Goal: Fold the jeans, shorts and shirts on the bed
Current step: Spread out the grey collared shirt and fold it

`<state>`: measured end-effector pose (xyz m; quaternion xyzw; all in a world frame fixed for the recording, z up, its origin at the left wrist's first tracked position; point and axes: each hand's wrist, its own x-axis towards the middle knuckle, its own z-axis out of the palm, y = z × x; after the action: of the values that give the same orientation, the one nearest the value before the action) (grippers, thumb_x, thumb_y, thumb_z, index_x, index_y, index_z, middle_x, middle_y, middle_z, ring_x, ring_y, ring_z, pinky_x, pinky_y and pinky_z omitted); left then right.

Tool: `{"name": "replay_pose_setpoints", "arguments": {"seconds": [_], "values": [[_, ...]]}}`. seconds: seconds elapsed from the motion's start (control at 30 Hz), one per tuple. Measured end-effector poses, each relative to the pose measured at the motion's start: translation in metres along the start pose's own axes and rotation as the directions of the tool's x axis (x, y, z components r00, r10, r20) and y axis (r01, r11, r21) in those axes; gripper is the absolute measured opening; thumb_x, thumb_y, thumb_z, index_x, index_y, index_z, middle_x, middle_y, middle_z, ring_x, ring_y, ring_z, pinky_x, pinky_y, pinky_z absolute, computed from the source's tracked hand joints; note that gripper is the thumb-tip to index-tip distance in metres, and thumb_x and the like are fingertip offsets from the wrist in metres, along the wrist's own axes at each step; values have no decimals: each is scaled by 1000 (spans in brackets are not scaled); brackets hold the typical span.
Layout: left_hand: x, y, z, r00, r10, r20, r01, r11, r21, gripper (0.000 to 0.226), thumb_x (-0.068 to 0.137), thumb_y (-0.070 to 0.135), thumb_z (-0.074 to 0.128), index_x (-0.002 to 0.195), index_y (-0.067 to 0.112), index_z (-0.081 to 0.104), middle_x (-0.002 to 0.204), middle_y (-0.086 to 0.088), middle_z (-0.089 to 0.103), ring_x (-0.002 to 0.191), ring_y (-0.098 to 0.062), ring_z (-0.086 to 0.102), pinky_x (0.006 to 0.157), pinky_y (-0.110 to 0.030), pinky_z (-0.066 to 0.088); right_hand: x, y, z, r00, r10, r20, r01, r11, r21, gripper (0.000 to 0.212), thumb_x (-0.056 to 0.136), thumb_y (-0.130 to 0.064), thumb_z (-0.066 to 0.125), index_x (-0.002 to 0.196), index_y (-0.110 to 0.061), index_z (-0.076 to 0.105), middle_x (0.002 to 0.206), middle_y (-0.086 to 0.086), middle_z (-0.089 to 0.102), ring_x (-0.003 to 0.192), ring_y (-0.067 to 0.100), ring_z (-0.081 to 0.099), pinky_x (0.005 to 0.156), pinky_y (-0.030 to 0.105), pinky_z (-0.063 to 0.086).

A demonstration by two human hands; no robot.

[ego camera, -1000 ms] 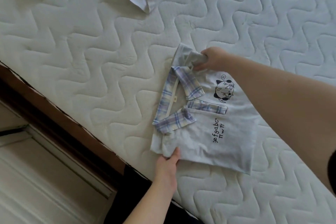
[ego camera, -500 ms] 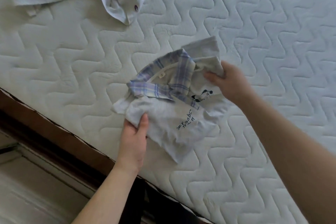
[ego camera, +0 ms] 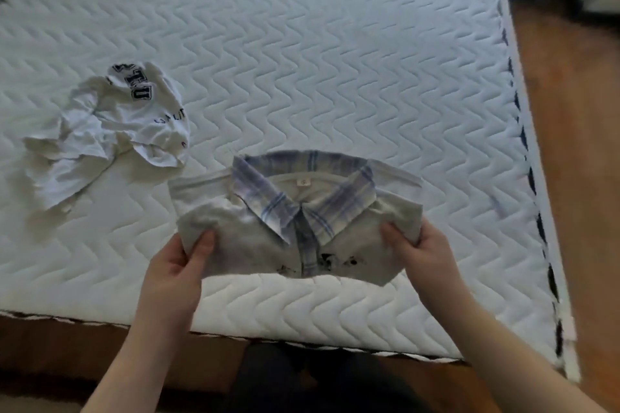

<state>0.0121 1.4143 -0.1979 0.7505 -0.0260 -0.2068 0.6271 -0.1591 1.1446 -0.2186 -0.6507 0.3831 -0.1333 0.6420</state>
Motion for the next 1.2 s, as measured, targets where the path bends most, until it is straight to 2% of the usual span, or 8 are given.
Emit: {"name": "replay_pose_setpoints", "arguments": {"seconds": [0.1,0.3,0.47,0.6,0.7,0.87,1.0,1.2], "values": [[-12,31,10,986,30,161,-37,998,42,17,83,38,61,92,41,75,94,12,75,87,3,68,68,-6,49,-46,-16,-27,995,32,-98,-26,998,59,13,82,-32,74,93,-24,71,88,-3,75,80,10,70,68,23,56],[-25,67,49,890,21,456,-77,992,105,10,80,31,70,86,33,77,88,3,77,82,-7,71,67,-14,53,-123,-25,-53,965,65,-256,-57,998,40,14,88,-20,70,102,-20,69,91,-4,75,89,15,70,77,31,56],[-25,85,83,783,28,621,-181,966,185,17,83,39,65,88,26,74,86,-6,75,89,-31,70,81,-51,55,-167,-23,-51,899,102,-426,-40,988,151,20,87,-19,70,107,-17,68,92,-7,76,87,14,72,71,24,57],[-21,102,103,634,82,769,-371,905,209,13,89,40,63,89,30,72,81,-1,74,80,-23,70,76,-52,56,-196,-21,-43,802,124,-584,-4,979,203,29,82,-36,72,109,-27,69,100,-8,75,91,12,71,77,33,57],[-19,111,115,561,90,823,-410,894,181,23,83,47,61,88,28,72,81,-5,73,82,-31,69,77,-56,56,-215,-22,-37,734,135,-666,46,968,246,30,77,-41,72,105,-30,70,98,-8,75,88,12,72,70,26,58],[-26,113,140,467,71,882,-424,893,152,26,78,53,61,85,31,72,81,-2,74,81,-27,70,77,-57,57,-243,-22,-41,634,122,-764,32,982,184,21,79,-45,72,97,-34,71,96,-10,75,87,11,71,76,34,56],[-43,113,171,398,41,916,-416,898,141,20,80,48,61,84,33,72,83,1,75,81,-22,71,81,-55,57,-263,-24,-54,572,108,-813,61,983,173,15,77,-49,70,92,-47,70,92,-16,74,82,4,71,62,15,52],[-77,112,236,326,-1,945,-388,912,135,29,76,51,63,90,27,73,86,-2,75,86,-27,71,83,-57,56,-273,-9,-102,486,127,-865,108,973,204,13,85,-32,72,97,-29,70,88,-14,75,76,4,71,58,12,50]]}}
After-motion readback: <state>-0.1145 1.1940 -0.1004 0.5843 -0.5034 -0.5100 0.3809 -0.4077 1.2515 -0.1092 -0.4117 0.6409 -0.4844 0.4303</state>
